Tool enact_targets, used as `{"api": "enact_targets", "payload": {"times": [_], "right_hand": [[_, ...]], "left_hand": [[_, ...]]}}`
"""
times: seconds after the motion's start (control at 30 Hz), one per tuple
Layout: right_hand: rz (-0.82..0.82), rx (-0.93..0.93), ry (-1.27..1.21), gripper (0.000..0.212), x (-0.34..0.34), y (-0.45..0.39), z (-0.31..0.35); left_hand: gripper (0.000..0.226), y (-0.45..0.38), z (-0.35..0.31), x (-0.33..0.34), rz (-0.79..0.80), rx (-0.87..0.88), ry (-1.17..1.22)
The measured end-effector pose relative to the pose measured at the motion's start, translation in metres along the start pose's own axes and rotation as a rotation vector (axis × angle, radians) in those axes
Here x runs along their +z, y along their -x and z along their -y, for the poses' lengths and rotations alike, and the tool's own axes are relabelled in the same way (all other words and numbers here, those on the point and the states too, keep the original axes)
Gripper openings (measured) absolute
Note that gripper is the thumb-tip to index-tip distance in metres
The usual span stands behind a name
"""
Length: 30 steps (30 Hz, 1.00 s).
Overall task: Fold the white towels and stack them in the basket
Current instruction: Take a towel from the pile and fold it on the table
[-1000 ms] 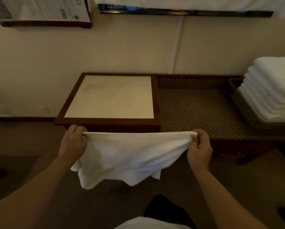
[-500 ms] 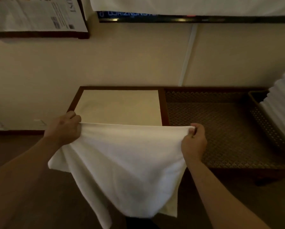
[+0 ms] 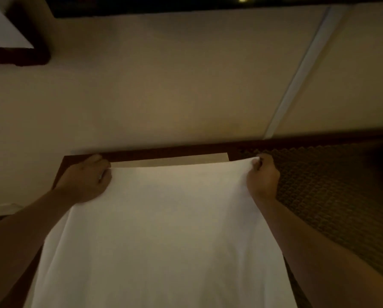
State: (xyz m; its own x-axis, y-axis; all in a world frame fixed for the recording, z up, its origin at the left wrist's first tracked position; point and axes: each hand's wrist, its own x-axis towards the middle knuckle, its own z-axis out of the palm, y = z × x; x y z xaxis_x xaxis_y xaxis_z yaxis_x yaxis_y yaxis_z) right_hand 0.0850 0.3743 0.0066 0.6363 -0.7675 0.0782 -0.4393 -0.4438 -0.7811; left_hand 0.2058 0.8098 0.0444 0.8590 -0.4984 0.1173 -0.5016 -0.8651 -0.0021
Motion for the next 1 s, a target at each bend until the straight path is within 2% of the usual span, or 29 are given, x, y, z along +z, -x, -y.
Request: {"api": "enact_targets", "payload": {"times": [0.07,0.13,0.2,0.3,0.43,0.5,0.53,0.6,0.63,0.67,0.73,0.8,0.87,0.93,0.97,1.0], "right_hand": [[0.000,-0.018,0.044,0.024,0.022,-0.031,-0.003],[0.004,-0.009,0.086,0.025,0.041,-0.060,-0.008],[0.009,-0.011,0.105,0.024,0.059,-0.088,-0.010],[0.022,-0.014,0.206,0.024,0.082,-0.117,-0.013],[0.004,0.031,0.544,0.028,0.097,-0.114,0.000],[-0.069,-0.019,0.554,0.037,0.106,-0.092,0.018],[-0.075,-0.130,0.507,0.040,0.113,-0.071,0.031],[0.056,-0.474,0.432,0.040,0.140,-0.008,0.063],[0.201,-0.604,0.414,0.045,0.156,0.027,0.080],[0.402,-0.666,0.431,0.053,0.174,0.060,0.097],[0.724,-0.605,0.569,0.063,0.201,0.102,0.116],[0.771,-0.541,0.652,0.065,0.216,0.114,0.120],[0.707,-0.525,0.688,0.065,0.220,0.115,0.118],[0.690,-0.514,0.710,0.066,0.219,0.114,0.120],[0.689,-0.511,0.717,0.066,0.216,0.113,0.119],[0.683,-0.511,0.727,0.065,0.217,0.116,0.121]], "left_hand": [[0.046,-0.036,0.007,0.017,0.031,0.005,-0.005],[0.035,-0.066,0.012,0.032,0.096,-0.033,0.033],[0.024,-0.091,0.013,0.046,0.093,-0.054,0.069],[0.026,-0.120,0.015,0.060,0.129,-0.105,0.137],[0.033,-0.119,0.019,0.065,0.296,-0.270,0.323],[0.032,-0.111,0.024,0.061,0.316,-0.328,0.390],[0.033,-0.106,0.029,0.058,0.336,-0.370,0.431],[0.040,-0.098,0.046,0.050,0.377,-0.442,0.528],[0.046,-0.093,0.054,0.048,0.398,-0.451,0.563],[0.052,-0.088,0.063,0.045,0.416,-0.453,0.596],[0.055,-0.082,0.076,0.041,0.428,-0.453,0.657],[0.045,-0.076,0.093,0.029,0.466,-0.446,0.691],[0.038,-0.071,0.120,0.019,0.616,-0.374,0.675],[0.050,-0.064,0.149,0.008,0.853,-0.281,0.527],[0.061,-0.063,0.158,0.005,0.902,-0.232,0.450],[0.071,-0.064,0.172,0.005,0.884,-0.193,0.395]]}}
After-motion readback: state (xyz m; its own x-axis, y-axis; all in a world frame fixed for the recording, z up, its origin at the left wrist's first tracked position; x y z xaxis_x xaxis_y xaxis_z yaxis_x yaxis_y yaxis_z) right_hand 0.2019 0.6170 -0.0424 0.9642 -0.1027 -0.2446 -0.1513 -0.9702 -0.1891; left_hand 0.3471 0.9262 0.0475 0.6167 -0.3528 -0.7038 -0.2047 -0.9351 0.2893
